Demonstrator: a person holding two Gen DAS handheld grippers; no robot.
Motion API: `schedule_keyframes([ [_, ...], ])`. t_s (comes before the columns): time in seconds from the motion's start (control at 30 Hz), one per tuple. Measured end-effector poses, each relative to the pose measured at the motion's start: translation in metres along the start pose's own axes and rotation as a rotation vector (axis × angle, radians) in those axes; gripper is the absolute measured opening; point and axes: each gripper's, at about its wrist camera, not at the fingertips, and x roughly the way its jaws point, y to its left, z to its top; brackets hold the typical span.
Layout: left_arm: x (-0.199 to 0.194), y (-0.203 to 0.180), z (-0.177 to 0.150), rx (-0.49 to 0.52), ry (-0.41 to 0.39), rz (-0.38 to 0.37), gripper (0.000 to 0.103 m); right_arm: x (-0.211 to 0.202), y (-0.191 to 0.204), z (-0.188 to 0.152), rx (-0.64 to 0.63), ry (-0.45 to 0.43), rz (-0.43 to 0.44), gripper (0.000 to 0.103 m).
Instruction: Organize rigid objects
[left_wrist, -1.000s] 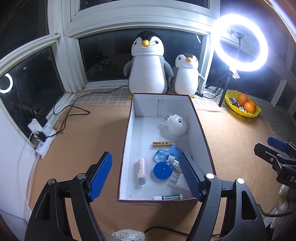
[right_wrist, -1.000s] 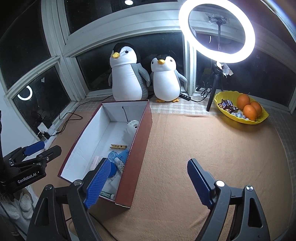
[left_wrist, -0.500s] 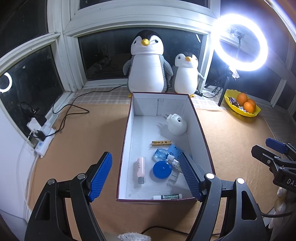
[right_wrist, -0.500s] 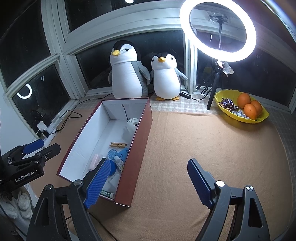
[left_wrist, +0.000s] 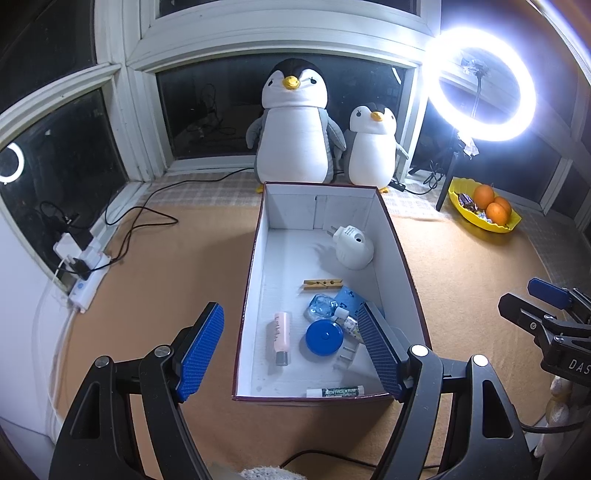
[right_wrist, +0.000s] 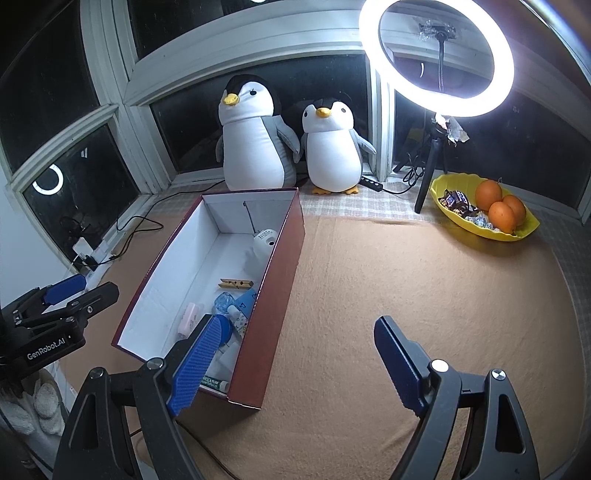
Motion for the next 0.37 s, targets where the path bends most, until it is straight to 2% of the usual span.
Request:
schedule_keyframes([
  [0.37,0.0009,-0.0001,-0.0002,0.003,-0.001,0.003,0.075,0.0021,-0.0018,-0.0011,0.007,0.002,0.0,0.082],
])
